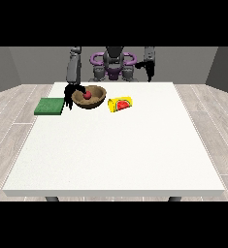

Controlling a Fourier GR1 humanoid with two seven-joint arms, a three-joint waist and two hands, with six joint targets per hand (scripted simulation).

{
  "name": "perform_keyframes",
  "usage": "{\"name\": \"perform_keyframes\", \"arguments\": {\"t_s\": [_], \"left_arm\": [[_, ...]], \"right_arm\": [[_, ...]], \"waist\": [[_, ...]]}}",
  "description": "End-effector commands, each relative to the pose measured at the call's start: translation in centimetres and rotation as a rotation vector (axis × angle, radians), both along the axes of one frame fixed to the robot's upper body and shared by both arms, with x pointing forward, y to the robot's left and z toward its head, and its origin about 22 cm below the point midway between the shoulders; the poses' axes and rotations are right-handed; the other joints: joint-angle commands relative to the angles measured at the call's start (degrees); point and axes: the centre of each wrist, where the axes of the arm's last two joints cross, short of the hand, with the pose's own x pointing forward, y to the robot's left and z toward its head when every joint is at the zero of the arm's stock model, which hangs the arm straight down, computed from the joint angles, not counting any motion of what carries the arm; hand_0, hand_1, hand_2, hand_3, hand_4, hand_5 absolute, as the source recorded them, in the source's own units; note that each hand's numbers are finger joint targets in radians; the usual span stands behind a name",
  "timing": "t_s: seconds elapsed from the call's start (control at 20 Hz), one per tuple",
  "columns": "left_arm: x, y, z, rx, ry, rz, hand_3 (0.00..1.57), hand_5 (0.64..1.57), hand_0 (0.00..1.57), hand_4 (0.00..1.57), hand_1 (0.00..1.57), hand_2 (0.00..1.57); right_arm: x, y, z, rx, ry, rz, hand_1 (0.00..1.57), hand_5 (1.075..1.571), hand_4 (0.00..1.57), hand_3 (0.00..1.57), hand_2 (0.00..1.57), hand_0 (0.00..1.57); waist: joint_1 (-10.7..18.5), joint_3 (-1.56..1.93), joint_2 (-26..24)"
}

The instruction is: Pick the cup and pour the ball into the bowl, then pick the bowl and place it on the pad

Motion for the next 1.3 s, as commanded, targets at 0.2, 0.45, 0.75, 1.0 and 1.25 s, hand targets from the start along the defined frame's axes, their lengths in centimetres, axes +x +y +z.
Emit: {"name": "perform_keyframes", "arguments": {"t_s": [0.2,0.45,0.75,1.0,1.25], "left_arm": [[0.2,-0.1,0.9,-0.001,-0.054,-0.023,0.0,1.401,0.0,0.96,0.0,0.0],[0.8,2.8,-0.4,-0.001,0.004,0.04,0.0,1.366,0.0,1.07,0.0,0.0],[-1.4,4.4,-4.0,0.015,0.144,0.106,0.0,1.358,0.0,1.14,0.0,0.0],[-0.7,2.8,-4.1,-0.014,0.103,0.119,0.0,1.356,0.0,1.16,0.0,0.0],[-0.4,3.6,-1.0,-0.002,0.114,0.041,0.0,1.346,0.0,1.16,0.0,0.0]], "right_arm": [[-1.0,-1.3,-0.9,0.03,0.161,-0.143,1.57,1.486,0.96,1.57,1.57,1.57],[1.2,-1.4,1.5,0.044,0.203,-0.155,1.57,1.486,0.94,1.49,1.57,1.57],[3.7,-5.5,6.1,0.002,0.306,-0.154,1.57,1.501,0.93,1.47,1.57,1.57],[3.9,-7.7,8.0,-0.038,0.276,-0.14,1.57,1.494,0.95,1.17,1.57,1.57],[3.4,-13.1,10.5,-0.025,0.275,-0.217,1.57,1.494,0.95,1.17,1.57,1.57]], "waist": [[2.0,1.27,4.6],[-1.6,1.18,0.3],[-4.2,1.21,-6.9],[-6.0,1.27,-5.8],[-2.2,1.3,-5.4]]}}
